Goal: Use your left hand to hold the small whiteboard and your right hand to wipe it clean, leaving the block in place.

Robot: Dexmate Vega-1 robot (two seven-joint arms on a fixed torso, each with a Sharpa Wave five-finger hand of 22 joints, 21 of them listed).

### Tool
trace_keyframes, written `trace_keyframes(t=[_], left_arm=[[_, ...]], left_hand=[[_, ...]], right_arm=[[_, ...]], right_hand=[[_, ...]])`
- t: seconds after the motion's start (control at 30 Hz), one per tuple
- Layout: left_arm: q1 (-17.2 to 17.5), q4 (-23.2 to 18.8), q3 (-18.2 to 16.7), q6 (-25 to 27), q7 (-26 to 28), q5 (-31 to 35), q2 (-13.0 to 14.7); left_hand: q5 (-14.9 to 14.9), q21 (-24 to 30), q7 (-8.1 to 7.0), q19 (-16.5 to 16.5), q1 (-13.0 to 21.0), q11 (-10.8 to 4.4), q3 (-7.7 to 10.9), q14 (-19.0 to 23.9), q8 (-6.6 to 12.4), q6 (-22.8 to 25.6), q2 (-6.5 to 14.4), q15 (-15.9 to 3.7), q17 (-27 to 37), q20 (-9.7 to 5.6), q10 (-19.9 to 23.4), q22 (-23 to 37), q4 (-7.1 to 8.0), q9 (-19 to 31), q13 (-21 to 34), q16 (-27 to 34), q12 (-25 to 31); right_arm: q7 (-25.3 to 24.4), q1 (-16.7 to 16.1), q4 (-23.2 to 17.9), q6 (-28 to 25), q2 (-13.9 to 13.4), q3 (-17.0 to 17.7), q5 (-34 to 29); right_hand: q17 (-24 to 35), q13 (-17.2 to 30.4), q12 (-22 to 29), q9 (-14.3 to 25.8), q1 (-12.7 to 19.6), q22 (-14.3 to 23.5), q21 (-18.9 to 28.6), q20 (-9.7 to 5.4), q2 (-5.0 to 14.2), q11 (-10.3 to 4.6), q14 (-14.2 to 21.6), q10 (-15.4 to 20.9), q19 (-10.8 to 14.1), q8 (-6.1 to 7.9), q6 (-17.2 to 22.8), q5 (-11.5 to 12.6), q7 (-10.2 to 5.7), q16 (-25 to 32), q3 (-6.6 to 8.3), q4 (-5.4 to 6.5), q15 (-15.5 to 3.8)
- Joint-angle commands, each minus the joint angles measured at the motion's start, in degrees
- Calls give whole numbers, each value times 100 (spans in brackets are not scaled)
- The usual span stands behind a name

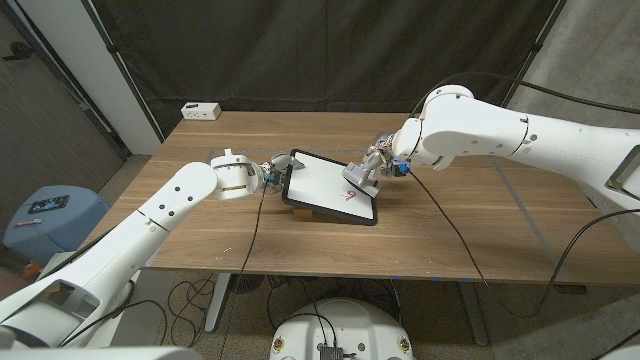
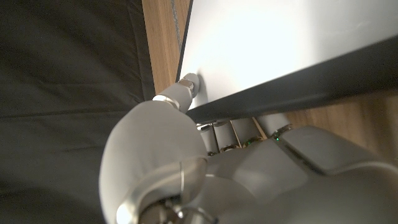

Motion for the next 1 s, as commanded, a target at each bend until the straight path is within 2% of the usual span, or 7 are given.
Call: trace_keyframes(t=[0.03,0.13,0.23,0.8,1.0], left_arm=[[-28,106,23,-23,-117,65,-24],[-33,136,21,-9,-149,62,-25],[-10,152,3,-54,-218,79,-36],[1,225,6,-136,-417,201,-133],[7,220,0,-127,-430,215,-148]], left_hand=[[45,-23,-43,-26,57,9,-26,-18,-11,19,16,-47,2,-13,-9,22,-9,10,4,-2,2],[46,-27,-41,-33,62,-25,-24,-33,-10,20,17,-28,1,-6,-5,22,-12,9,4,-7,4],[45,-27,-47,-32,61,5,-27,-35,-11,20,13,-39,1,-12,-13,22,-12,9,4,-7,1],[45,-38,-45,-50,68,30,-43,-64,-11,18,10,-45,5,-8,-12,22,-12,9,3,-7,3],[45,-37,-36,-44,70,31,-46,-58,-10,20,8,-44,3,-6,-20,21,-13,9,3,-4,1]], right_arm=[[-794,281,130,0,210,-404,681],[-1002,305,157,0,271,-465,824],[-1162,319,202,0,342,-494,957],[-1047,424,218,0,608,-737,631],[-1355,344,232,0,663,-747,691]], right_hand=[[22,89,165,26,224,-18,-11,-370,377,-91,105,444,81,12,527,227,343,12,61,5,-631],[24,94,168,23,222,-37,-14,-385,371,-89,123,442,93,8,533,234,342,1,63,7,-632],[37,99,172,21,215,-53,-15,-399,369,-103,149,446,108,3,535,240,347,1,66,12,-633],[103,99,182,5,208,-127,-17,-427,336,-107,245,498,178,-26,561,277,354,-34,86,14,-637],[118,104,187,1,205,-139,-17,-434,336,-126,272,514,188,-32,577,289,354,-48,94,18,-637]])
